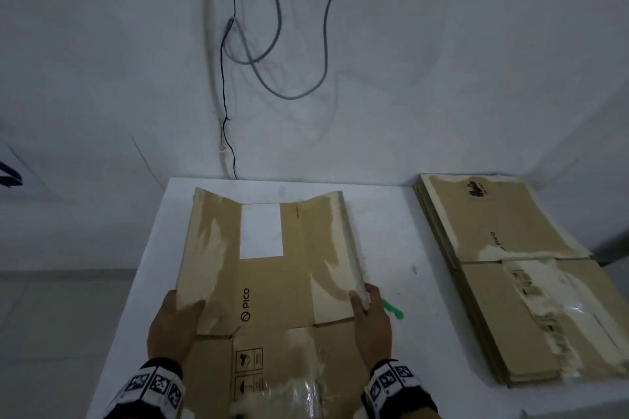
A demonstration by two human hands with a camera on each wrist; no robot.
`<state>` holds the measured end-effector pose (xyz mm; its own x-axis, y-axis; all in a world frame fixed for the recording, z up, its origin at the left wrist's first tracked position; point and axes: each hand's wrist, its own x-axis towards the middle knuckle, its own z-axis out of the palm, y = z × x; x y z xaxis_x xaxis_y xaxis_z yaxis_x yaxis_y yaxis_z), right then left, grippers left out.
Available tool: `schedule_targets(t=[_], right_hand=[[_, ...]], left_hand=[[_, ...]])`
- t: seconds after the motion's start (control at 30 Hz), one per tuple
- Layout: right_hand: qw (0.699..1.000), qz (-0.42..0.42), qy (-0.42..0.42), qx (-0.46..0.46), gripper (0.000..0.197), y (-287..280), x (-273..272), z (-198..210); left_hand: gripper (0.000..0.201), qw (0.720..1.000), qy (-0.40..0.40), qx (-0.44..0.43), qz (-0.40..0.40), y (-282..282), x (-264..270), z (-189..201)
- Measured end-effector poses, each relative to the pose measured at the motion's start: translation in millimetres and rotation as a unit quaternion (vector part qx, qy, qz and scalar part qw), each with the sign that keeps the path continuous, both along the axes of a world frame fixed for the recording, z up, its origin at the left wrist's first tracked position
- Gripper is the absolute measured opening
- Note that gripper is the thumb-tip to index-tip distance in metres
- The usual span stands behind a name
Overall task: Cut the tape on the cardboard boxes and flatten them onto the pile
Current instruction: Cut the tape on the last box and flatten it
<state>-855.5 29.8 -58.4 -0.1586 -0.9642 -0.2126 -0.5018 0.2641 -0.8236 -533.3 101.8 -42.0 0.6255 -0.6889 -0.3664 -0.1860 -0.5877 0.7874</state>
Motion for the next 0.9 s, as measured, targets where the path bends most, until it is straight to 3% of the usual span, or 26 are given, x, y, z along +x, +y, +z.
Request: schedule_targets(t=[0.1,0.37,0.47,0.53,0.67,0.9], right_hand=[[0.999,0.005,-0.006,-0.032,0.019,5,-19,21],[0.994,-0.019,-0.028,-0.100,0.018,26,-115,68],[0.992,-0.050,-0.036,-0.108,0.055,34,-168,82],[0.989,-0.057,-0.032,-0.129,0.067,38,-206,89],[0.984,-0.084,-0.011,-0.156,0.043,44,-279,113],[0.979,-0.108,0.067,-0.157,0.031,15,-391,143]], left_hand=[[0.019,0.999,-0.005,-0.034,-0.004,4,-14,17],[0.020,0.992,0.002,-0.121,-0.040,4,-99,62],[0.024,0.987,0.013,-0.150,-0.057,5,-150,77],[0.024,0.983,0.019,-0.167,-0.067,3,-185,86],[0.021,0.977,0.035,-0.187,-0.093,-9,-259,105],[0.033,0.973,0.077,-0.172,-0.137,-65,-361,115]])
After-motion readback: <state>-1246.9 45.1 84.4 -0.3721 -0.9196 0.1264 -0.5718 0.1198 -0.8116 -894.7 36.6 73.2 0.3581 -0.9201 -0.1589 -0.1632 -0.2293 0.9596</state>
